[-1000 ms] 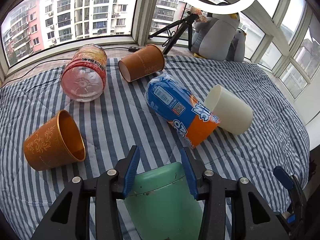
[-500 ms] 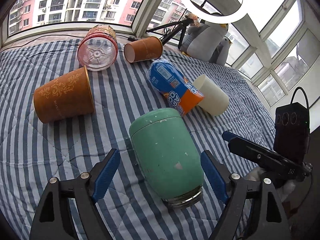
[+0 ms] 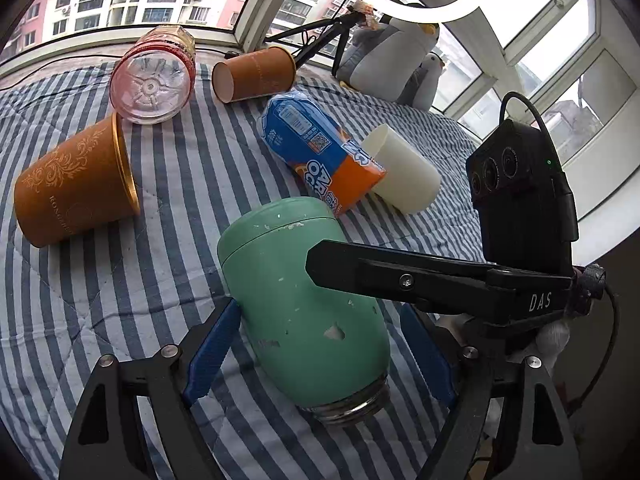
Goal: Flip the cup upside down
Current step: 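Rotate the thermos lid-up with the left gripper while the right gripper grasps its body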
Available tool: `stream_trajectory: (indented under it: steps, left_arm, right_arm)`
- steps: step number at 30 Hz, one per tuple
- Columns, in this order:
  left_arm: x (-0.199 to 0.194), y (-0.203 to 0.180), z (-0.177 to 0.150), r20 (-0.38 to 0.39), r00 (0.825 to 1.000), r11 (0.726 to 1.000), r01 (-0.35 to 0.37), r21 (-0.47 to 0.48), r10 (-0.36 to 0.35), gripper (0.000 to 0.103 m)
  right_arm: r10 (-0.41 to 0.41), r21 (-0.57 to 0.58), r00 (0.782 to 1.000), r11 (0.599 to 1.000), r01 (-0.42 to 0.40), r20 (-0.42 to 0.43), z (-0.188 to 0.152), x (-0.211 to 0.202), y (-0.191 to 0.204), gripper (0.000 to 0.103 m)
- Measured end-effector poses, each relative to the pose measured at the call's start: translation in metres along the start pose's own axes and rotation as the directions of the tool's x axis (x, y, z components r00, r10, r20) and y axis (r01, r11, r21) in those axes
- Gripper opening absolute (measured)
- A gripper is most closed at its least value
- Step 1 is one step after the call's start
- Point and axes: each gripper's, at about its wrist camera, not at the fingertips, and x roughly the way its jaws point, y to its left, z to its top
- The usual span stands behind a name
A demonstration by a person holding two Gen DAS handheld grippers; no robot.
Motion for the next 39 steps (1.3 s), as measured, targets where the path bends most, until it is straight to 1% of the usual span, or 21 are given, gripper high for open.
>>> stream_trajectory:
  steps: [3, 6, 7, 8, 9, 10, 14, 17, 19, 23, 27, 30, 33, 36, 39]
  left_arm:
    - [0.006, 0.004, 0.001, -0.02, 1.0, 1.0, -0.019, 0.004, 0.019, 0.084]
    - [0.01, 0.006, 0.0, -0.023, 1.0, 1.0, -0.004, 0.004, 0.004, 0.085]
    - [0.01, 0.006, 0.0, -0.022, 1.0, 1.0, -0.003, 0.005, 0.003, 0.084]
    - [0.01, 0.006, -0.001, -0.02, 1.0, 1.0, -0.003, 0.007, 0.004, 0.084]
    - [0.01, 0.005, -0.002, -0.019, 1.0, 1.0, -0.006, 0.01, 0.007, 0.084]
    - [0.009, 0.004, -0.002, -0.019, 1.0, 1.0, -0.009, 0.016, 0.009, 0.084]
    - [0.005, 0.0, -0.007, -0.01, 1.0, 0.999, -0.026, 0.037, 0.026, 0.084]
    - [0.0, -0.005, -0.01, 0.006, 0.999, 0.997, -0.046, 0.058, 0.046, 0.084]
    - [-0.003, -0.009, -0.011, 0.02, 0.998, 0.995, -0.068, 0.077, 0.066, 0.084]
    - [-0.01, -0.007, -0.007, 0.058, 0.994, 0.992, -0.097, 0.077, 0.093, 0.081]
    - [-0.014, -0.004, 0.001, 0.086, 0.991, 0.991, -0.108, 0.081, 0.101, 0.08]
    - [-0.016, -0.009, 0.01, 0.123, 0.983, 0.985, -0.146, 0.091, 0.134, 0.079]
    - [-0.018, -0.014, 0.017, 0.174, 0.972, 0.977, -0.18, 0.117, 0.159, 0.079]
    - [-0.018, -0.016, 0.014, 0.214, 0.964, 0.97, -0.191, 0.152, 0.156, 0.079]
    - [-0.018, -0.017, 0.004, 0.24, 0.957, 0.964, -0.208, 0.168, 0.164, 0.079]
  right_arm:
    - [0.011, 0.021, 1.0, 1.0, -0.01, -0.028, 0.004, 0.011, -0.004, 0.097]
    - [0.028, 0.027, 0.999, 0.999, -0.027, -0.04, 0.003, 0.016, -0.003, 0.091]
    - [0.033, 0.028, 0.999, 0.999, -0.032, -0.038, 0.003, 0.016, -0.002, 0.087]
    - [0.04, 0.026, 0.999, 0.999, -0.039, -0.037, 0.003, 0.015, -0.001, 0.08]
    - [0.051, 0.021, 0.998, 0.998, -0.051, -0.039, 0.002, 0.014, 0.001, 0.076]
    - [0.049, 0.018, 0.998, 0.999, -0.049, -0.038, 0.002, 0.012, 0.003, 0.075]
    - [0.016, -0.023, 1.0, 1.0, -0.016, -0.011, -0.002, 0.012, 0.016, 0.075]
    - [0.016, -0.018, 1.0, 1.0, -0.015, 0.024, -0.004, 0.008, 0.018, 0.074]
    - [0.012, -0.04, 0.999, 0.999, -0.01, 0.046, -0.004, 0.005, 0.024, 0.074]
    - [0.003, -0.072, 0.996, 0.997, 0.003, 0.084, -0.003, 0.003, 0.032, 0.074]
    - [0.003, -0.091, 0.993, 0.996, 0.007, 0.116, 0.002, 0.003, 0.037, 0.074]
    - [-0.005, -0.105, 0.988, 0.994, 0.022, 0.157, 0.008, 0.0, 0.042, 0.074]
    - [-0.012, -0.151, 0.976, 0.988, 0.046, 0.218, 0.009, -0.008, 0.049, 0.074]
    - [-0.01, -0.196, 0.967, 0.979, 0.062, 0.256, 0.006, -0.014, 0.05, 0.074]
    - [0.009, -0.216, 0.965, 0.975, 0.049, 0.261, 0.0, -0.014, 0.049, 0.074]
